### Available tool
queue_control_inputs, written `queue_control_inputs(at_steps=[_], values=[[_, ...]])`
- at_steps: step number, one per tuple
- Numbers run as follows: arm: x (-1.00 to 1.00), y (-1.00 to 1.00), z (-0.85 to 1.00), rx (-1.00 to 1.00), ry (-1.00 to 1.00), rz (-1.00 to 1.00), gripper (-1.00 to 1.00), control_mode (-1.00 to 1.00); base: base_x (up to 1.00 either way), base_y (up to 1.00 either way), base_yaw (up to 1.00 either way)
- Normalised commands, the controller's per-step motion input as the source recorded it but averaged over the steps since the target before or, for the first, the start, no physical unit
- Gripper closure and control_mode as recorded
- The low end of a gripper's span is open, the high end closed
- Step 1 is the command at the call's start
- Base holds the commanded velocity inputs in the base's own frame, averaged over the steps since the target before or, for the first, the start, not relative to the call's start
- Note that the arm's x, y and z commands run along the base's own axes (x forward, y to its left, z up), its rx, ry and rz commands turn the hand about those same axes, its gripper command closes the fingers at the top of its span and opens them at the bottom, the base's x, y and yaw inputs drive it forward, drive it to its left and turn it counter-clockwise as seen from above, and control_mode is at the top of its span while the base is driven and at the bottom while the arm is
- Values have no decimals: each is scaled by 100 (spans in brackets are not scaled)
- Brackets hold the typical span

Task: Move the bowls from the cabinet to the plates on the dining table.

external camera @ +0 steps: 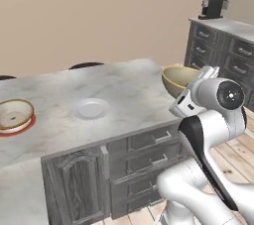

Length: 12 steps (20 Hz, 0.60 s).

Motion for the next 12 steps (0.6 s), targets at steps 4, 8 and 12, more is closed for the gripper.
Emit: queue_control_inputs(at_steps=[4, 8, 12], values=[[0, 0, 0, 0, 0, 0, 100, 100, 26, 40, -17], [0, 0, 0, 0, 0, 0, 100, 100, 35, 34, -19], [0, 0, 0, 0, 0, 0, 100, 100, 35, 40, -18]])
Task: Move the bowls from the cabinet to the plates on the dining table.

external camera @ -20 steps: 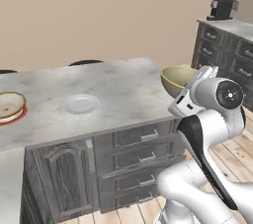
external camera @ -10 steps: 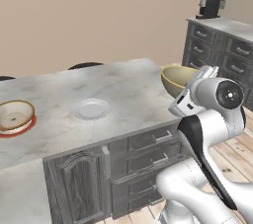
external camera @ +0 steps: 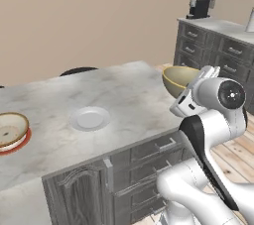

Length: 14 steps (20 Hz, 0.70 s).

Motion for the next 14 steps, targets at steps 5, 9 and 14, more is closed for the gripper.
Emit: queue_control_inputs(at_steps=[5, 9, 14], values=[[0, 0, 0, 0, 0, 0, 100, 100, 33, 44, -17], [0, 0, 0, 0, 0, 0, 100, 100, 33, 45, -17], [0, 0, 0, 0, 0, 0, 100, 100, 34, 42, -16]])
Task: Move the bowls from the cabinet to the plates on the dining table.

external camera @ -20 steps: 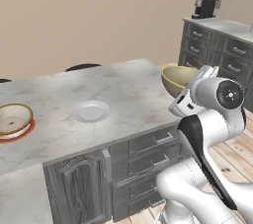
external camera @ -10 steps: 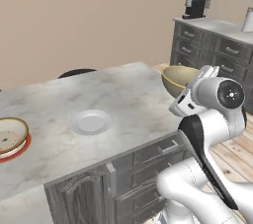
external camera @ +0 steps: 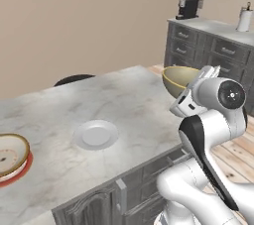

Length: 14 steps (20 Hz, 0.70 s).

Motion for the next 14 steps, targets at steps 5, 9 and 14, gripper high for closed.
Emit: queue_control_inputs(at_steps=[5, 9, 14], values=[[0, 0, 0, 0, 0, 0, 100, 100, 15, 26, -12], [0, 0, 0, 0, 0, 0, 100, 100, 2, 0, -4], [0, 0, 0, 0, 0, 0, 100, 100, 10, 0, -3]])
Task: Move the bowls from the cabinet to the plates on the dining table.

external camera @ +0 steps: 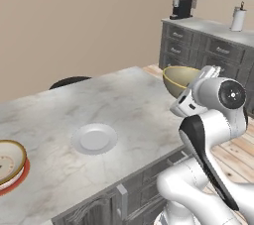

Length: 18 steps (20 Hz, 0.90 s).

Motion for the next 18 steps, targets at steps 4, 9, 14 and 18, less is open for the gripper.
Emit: queue_control_inputs(at_steps=[4, 9, 14, 18], values=[[20, 7, -17, -1, 0, -3, 100, -100, 0, 0, 0], [10, 39, -28, -7, 0, 0, 100, -100, 0, 0, 0], [3, 60, -44, -20, 0, 0, 100, -100, 0, 0, 0], [0, 51, -42, -14, 0, 0, 100, -100, 0, 0, 0]])
